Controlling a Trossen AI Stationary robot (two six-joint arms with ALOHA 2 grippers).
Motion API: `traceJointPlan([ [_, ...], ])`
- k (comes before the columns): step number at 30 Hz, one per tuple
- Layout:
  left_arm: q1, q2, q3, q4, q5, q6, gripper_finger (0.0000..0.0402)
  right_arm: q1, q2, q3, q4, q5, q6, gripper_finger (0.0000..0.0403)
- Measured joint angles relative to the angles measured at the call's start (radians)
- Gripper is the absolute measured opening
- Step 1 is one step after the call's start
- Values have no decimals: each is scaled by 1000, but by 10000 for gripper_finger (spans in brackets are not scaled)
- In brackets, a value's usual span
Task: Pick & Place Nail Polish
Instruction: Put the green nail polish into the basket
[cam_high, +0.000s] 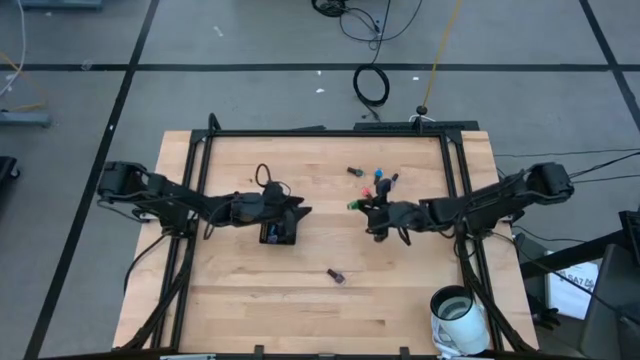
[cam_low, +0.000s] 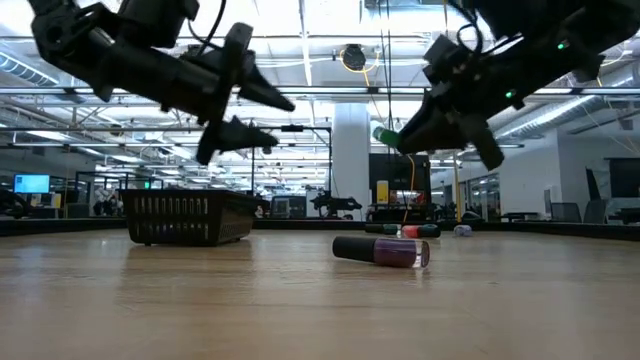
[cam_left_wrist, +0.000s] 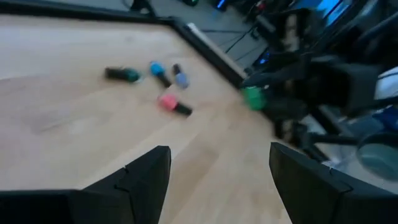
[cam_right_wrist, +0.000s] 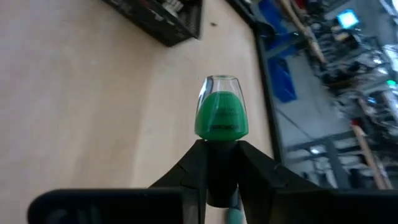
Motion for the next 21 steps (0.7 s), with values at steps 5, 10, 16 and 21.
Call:
traceJointPlan([
  [5,-2,110,105,22,45,28,269,-6,35,0,47,10,-46,49],
  [10,0,247,257,26,53,93,269,-5,33,0,52,10,-39,49],
  [16,2,376,414,19,53,144,269,-4,33,0,46,9,-22,49],
  [21,7,442,486,14,35,139,269,-3,33,-2,33,20,-11,49],
])
